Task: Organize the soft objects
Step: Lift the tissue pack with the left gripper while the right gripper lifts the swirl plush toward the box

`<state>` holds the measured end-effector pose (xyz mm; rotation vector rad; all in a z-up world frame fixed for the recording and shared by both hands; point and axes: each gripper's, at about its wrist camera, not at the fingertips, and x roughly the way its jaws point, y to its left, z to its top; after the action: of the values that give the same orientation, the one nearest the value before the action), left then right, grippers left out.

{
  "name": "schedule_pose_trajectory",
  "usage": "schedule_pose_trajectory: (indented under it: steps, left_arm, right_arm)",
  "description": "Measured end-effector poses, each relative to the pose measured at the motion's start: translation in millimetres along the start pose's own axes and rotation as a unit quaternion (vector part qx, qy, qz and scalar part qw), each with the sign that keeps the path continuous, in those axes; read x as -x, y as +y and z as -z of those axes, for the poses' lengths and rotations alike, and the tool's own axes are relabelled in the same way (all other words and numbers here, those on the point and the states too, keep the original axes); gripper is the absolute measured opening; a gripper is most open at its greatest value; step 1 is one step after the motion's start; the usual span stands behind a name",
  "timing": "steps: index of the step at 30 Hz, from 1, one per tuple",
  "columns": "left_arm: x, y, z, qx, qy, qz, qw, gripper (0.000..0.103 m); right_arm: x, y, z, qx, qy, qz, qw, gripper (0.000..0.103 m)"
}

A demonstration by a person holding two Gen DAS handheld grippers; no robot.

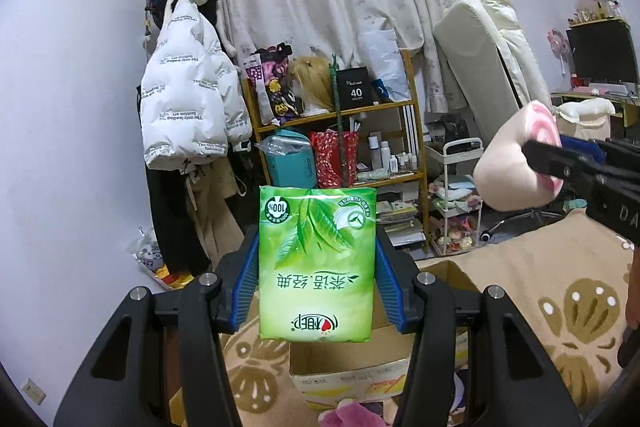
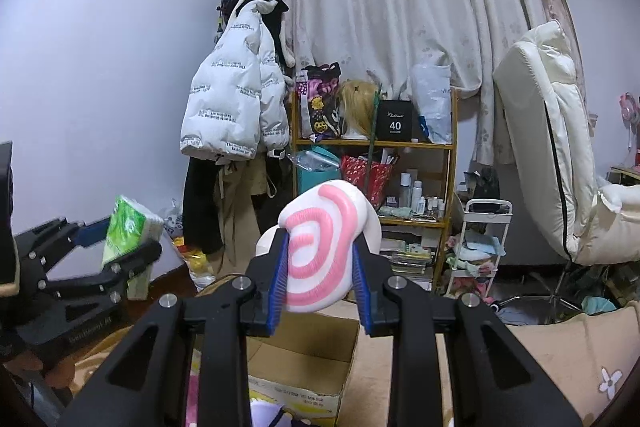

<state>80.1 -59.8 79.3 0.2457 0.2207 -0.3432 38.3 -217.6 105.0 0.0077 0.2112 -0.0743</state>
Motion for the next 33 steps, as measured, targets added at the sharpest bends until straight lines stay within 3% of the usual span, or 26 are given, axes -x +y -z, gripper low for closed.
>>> schedule_pose_trajectory:
  steps: [9,19,33]
  left_arm:
    - [-36.9,-3.3,23.1,0.014,0.045,0.018,0.9987,0.052]
    - [-67.5,-24.9,52.4,-0.009,0.098,0.048,0.9940,0.052]
    - [-90.3,-29.9,74.5,-0.013,0.152,0.063,0.9862,0.054]
  right_arm:
    - [-38.7,-12.6,38.3,-0.035,0.058,-0.006,0.998,0.032]
    - [-74.4,-20.7,69.5,-0.054,0.114,-0.022,0.992,0.034]
    - [-97.1,-15.9,90.5,-0.048,0.161,-0.034,0.985,0.037]
